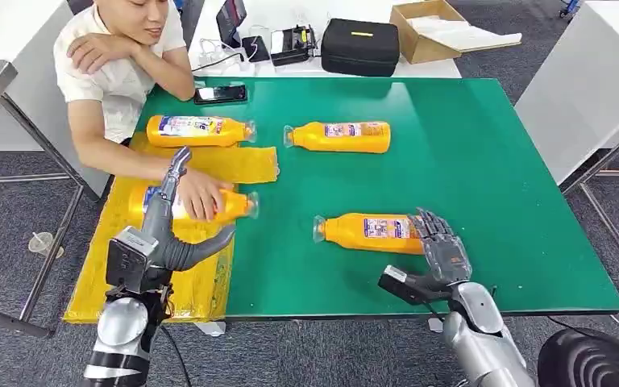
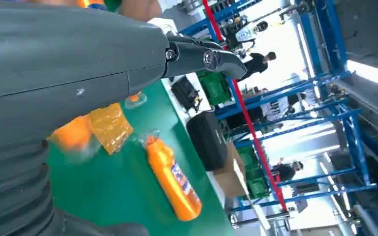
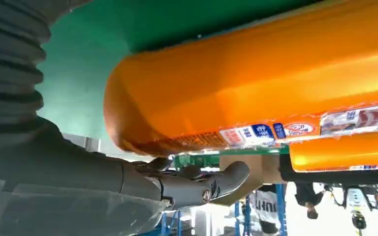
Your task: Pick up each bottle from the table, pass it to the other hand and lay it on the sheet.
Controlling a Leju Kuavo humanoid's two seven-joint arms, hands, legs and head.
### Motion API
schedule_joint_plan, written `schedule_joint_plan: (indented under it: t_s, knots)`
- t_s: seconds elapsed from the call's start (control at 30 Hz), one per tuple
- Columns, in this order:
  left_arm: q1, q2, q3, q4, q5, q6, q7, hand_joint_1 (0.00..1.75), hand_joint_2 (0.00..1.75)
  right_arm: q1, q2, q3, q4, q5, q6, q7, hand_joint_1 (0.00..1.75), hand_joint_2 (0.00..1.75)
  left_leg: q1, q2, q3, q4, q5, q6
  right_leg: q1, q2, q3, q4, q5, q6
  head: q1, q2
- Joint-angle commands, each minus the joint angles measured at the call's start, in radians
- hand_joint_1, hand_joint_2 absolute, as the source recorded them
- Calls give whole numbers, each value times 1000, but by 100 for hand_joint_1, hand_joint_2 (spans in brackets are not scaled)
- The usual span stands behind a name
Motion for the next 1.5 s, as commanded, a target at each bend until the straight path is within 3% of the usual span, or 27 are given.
schedule_joint_plan:
  t_s: [0.03,0.37,0.53,1.13,1.17,1.2,1.23,1.5]
  knots:
    - [-16,-26,48,21,38,-8,16,0,175,-23,-80,110,-43,29,41,52,0,175,0,2,4,1,-2,0,1,1,3,1,-2,-4,0,0]
    - [-22,-38,36,27,41,-12,15,0,175,-56,-55,122,5,21,44,54,0,175,0,3,4,0,-2,0,1,2,4,0,-1,-4,0,0]
    - [-31,-38,23,36,37,-15,13,0,175,-119,-32,149,79,42,-8,57,0,175,0,4,4,0,-2,0,1,2,3,0,-1,-3,0,0]
    - [-54,-34,25,85,42,-14,12,0,175,-148,-15,147,214,-83,92,-11,0,175,0,2,4,0,-1,0,1,0,4,-1,-1,-3,0,0]
    - [-56,-35,26,88,46,-14,10,0,175,-158,-21,156,231,-89,116,-12,9,175,1,3,7,0,-3,0,2,1,6,-1,-2,-5,0,0]
    - [-57,-34,26,90,50,-16,8,0,175,-165,-32,170,244,-91,141,-9,162,175,1,2,5,0,-2,0,2,0,5,-1,-1,-4,0,0]
    - [-59,-31,24,94,55,-18,7,0,175,-173,-40,173,263,-107,172,-3,175,175,1,2,6,0,-2,0,2,0,6,-1,-1,-4,0,0]
    - [-65,-27,24,107,56,-18,5,0,175,-183,-60,179,305,-119,209,5,175,175,1,0,8,0,-1,0,2,-2,8,-2,-1,-4,0,0]
